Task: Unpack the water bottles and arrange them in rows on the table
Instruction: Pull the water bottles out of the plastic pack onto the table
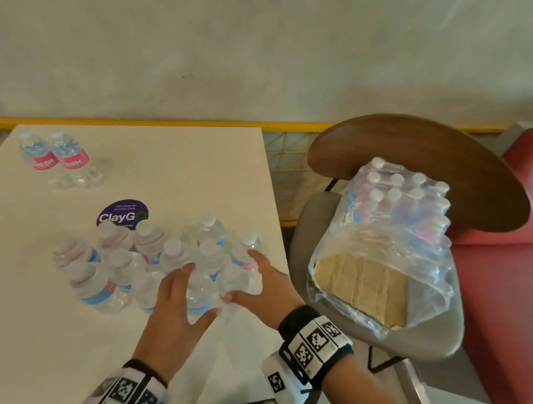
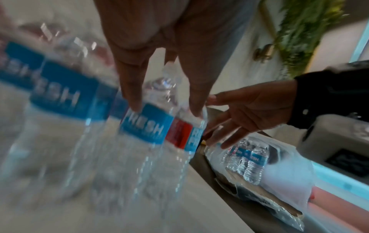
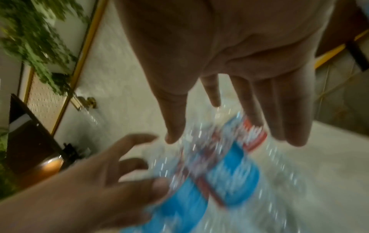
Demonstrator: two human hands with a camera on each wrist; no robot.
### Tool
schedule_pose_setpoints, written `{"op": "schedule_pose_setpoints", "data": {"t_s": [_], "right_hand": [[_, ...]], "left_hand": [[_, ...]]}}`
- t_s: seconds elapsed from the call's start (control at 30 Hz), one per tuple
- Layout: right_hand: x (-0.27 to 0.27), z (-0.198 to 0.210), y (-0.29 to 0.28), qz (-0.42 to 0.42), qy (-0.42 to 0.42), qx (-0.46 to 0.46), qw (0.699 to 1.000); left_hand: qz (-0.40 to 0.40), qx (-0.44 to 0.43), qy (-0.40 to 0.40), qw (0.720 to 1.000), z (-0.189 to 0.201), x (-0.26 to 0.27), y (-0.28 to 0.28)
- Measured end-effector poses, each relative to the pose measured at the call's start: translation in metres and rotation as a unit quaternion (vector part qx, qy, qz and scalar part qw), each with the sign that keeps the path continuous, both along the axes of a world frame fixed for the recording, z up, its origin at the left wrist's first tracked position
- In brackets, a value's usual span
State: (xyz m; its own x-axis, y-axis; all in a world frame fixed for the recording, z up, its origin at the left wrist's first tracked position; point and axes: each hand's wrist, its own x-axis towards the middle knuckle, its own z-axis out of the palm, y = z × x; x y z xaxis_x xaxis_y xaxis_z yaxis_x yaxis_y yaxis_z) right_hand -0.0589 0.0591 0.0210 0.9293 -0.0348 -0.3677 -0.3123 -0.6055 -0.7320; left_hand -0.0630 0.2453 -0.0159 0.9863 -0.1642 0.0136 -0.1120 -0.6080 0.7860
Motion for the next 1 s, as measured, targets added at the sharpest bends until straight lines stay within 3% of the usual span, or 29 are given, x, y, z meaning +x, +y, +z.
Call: {"op": "schedule_pose_setpoints", "data": {"t_s": [0.07, 0.13, 0.2, 0.3, 0.43, 0.57, 0.7, 0.8, 0.87, 0.93, 1.0], "right_hand": [[-0.005, 0.010, -0.035, -0.052, 0.010, -0.024, 0.998], [-0.011, 0.020, -0.078, -0.094, 0.006, -0.069, 0.993], [-0.016, 0.024, -0.122, -0.123, 0.012, -0.152, 0.981], [-0.019, 0.007, -0.177, -0.161, 0.075, -0.219, 0.959], [-0.017, -0.012, -0.210, -0.175, 0.110, -0.220, 0.953], [-0.008, -0.016, -0.230, -0.155, 0.102, -0.280, 0.942], [0.003, 0.000, -0.248, -0.241, 0.138, -0.309, 0.910], [0.010, -0.007, -0.259, -0.285, 0.120, -0.310, 0.899], [0.016, -0.045, -0.279, -0.238, 0.137, -0.313, 0.909], [0.034, -0.127, -0.321, -0.206, 0.167, -0.301, 0.916], [0.055, -0.152, -0.335, -0.186, 0.176, -0.282, 0.924]], "left_hand": [[0.007, 0.087, -0.004, 0.996, 0.019, 0.000, 0.004], [0.013, 0.158, -0.063, 0.985, 0.043, -0.001, 0.000], [-0.024, 0.145, -0.158, 0.977, 0.069, -0.005, -0.020], [-0.181, 0.108, -0.219, 0.953, 0.085, -0.011, -0.071], [-0.380, 0.098, -0.105, 0.914, 0.062, -0.010, -0.169], [-0.465, 0.147, -0.023, 0.873, 0.014, 0.010, -0.254], [-0.453, 0.230, 0.008, 0.861, -0.014, 0.039, -0.285], [-0.408, 0.220, 0.018, 0.886, -0.016, 0.052, -0.291], [-0.394, 0.210, 0.019, 0.895, -0.016, 0.057, -0.292], [-0.391, 0.212, 0.022, 0.895, -0.018, 0.059, -0.293], [-0.382, 0.211, 0.022, 0.899, -0.020, 0.060, -0.293]]}}
